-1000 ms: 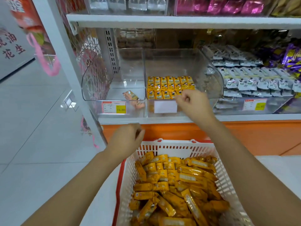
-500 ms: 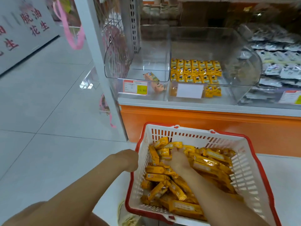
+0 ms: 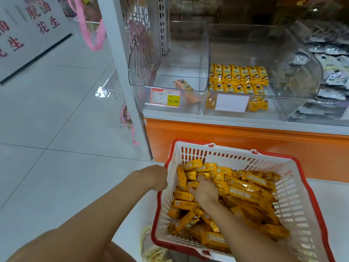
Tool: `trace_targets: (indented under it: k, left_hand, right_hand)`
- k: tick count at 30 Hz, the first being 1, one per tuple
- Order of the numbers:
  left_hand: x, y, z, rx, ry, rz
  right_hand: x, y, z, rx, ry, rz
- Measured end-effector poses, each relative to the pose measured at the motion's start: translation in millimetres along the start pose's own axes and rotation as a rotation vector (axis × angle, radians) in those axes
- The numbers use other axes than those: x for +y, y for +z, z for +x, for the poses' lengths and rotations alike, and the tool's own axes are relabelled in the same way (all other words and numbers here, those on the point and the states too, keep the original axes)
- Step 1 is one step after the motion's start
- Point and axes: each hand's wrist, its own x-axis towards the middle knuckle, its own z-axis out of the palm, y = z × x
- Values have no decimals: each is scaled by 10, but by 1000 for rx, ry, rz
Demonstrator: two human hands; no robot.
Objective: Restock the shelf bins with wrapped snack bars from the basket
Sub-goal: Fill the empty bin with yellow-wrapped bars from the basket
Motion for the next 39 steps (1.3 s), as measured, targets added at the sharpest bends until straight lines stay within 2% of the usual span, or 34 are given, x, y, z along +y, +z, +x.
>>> trace_targets:
  k: [6,12,14,17,18,20,23,26,29,34,37,39]
  left_hand:
    - [53,-41,-65,-1,30,28]
    - [166,-124,-118,2,16,10]
    - [222,-184,-151,10,22,-24]
    - [302,-282,-164,46,74,-135]
    - [322,-307,-145,56,122,-227]
    - [397,-371,-154,48,247,-556]
    - [567,-489,-212,51,456,-986]
    - [740,-625,-286,123,545,-1175]
    - [824,-739,-314,136,609,-1229]
    - [995,-891,-355,136,614,-1229]
    - [1093,-966,-376,131,597,-1243]
    - [1141,-1012,-398,141,592,-1234]
  right_hand:
    - [77,-81,-70,-61,-46,-16]
    - [255,-544,-275,-85,-35,167]
    - [338,-780,-386,-154,20,383]
    - [421,-1171,-594,-324,222,1015]
    - [453,-1282,-645,-409,271,1237]
    - [511,-1454,-705,-586,287,1588]
    - [500,-1681,-798,-795,159,1810]
    - [479,-1834,-883,-850,29,1867]
    - [535,-1971,-938,-794,-72,1838]
    - [671,-2221,-1011,-628,-164,1636]
    - [651,-2330,-1085,-301,-136,1524]
    - [598,-2377,-1142,-18,-217,1393]
